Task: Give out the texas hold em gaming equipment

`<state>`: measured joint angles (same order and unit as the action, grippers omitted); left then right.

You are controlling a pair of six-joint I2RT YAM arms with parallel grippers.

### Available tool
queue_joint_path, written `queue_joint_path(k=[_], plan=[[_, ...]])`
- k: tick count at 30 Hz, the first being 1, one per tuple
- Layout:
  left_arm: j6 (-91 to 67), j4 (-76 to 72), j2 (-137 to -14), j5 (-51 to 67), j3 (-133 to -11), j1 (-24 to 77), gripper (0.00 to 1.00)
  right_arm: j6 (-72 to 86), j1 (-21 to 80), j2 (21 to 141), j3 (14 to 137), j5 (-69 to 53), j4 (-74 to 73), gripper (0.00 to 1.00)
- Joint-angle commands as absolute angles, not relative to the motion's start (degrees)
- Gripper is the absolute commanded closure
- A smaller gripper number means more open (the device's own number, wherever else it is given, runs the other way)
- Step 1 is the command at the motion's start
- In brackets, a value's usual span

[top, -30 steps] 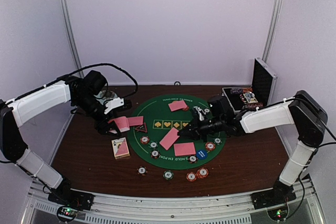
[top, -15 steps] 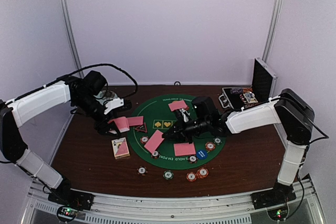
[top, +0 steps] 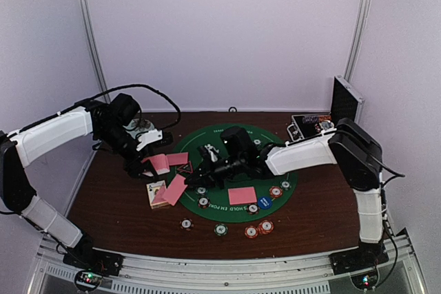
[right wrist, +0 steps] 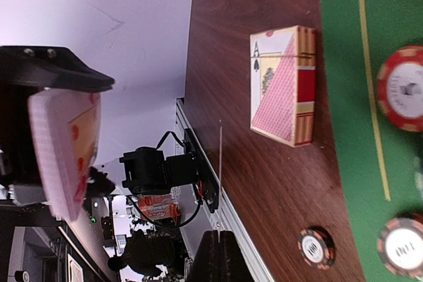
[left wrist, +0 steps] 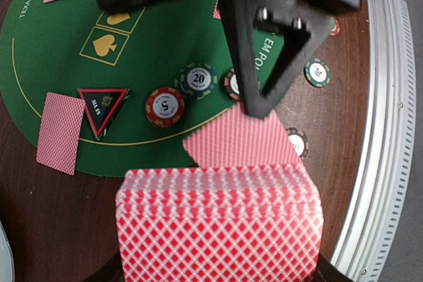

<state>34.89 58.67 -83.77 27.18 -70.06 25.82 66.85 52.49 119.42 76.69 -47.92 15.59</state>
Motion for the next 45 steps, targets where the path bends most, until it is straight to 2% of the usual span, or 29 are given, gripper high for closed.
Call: queue_joint_path(k=[1,5,8,12,15,17,29,36,45], plan=[[35.0,58.6,-81.4,27.8,-70.7,25.8,1.00,66.9,57.3,128.5,85.9,-52.8,12.9,1.00],[35.5,59.6,-81.3,27.4,-71.2,25.8,1.00,66.8,60.6,136.2,95.5,-55.6,9.2,0.98],[35.6,59.6,-81.0,27.3,-71.1,25.8,1.00,64.3,60.7,137.3,98.0,-55.2,5.5,0.89],[35.6,59.7,-80.9,27.3,-71.2,25.8,1.00,60.1,60.4,135.7,98.6,-53.3,-1.1,0.66],[35.6,59.7,-80.7,27.3,-71.0,25.8,1.00,59.1,59.4,131.0,93.3,-50.2,-0.2,0.49],[35.7,59.6,-80.5,27.3,-70.9,25.8,1.00,59.1,58.4,127.5,89.5,-48.8,2.5,0.44],[35.2,59.7,-80.2,28.2,-70.8,25.8,1.00,60.7,54.5,111.6,76.1,-43.9,11.7,0.26],[34.7,59.7,-80.2,29.1,-70.8,25.8,1.00,66.1,54.7,114.3,79.7,-43.8,19.2,0.25],[34.4,59.6,-80.7,29.6,-70.9,26.2,1.00,68.5,56.0,119.9,86.8,-45.0,21.0,0.25]])
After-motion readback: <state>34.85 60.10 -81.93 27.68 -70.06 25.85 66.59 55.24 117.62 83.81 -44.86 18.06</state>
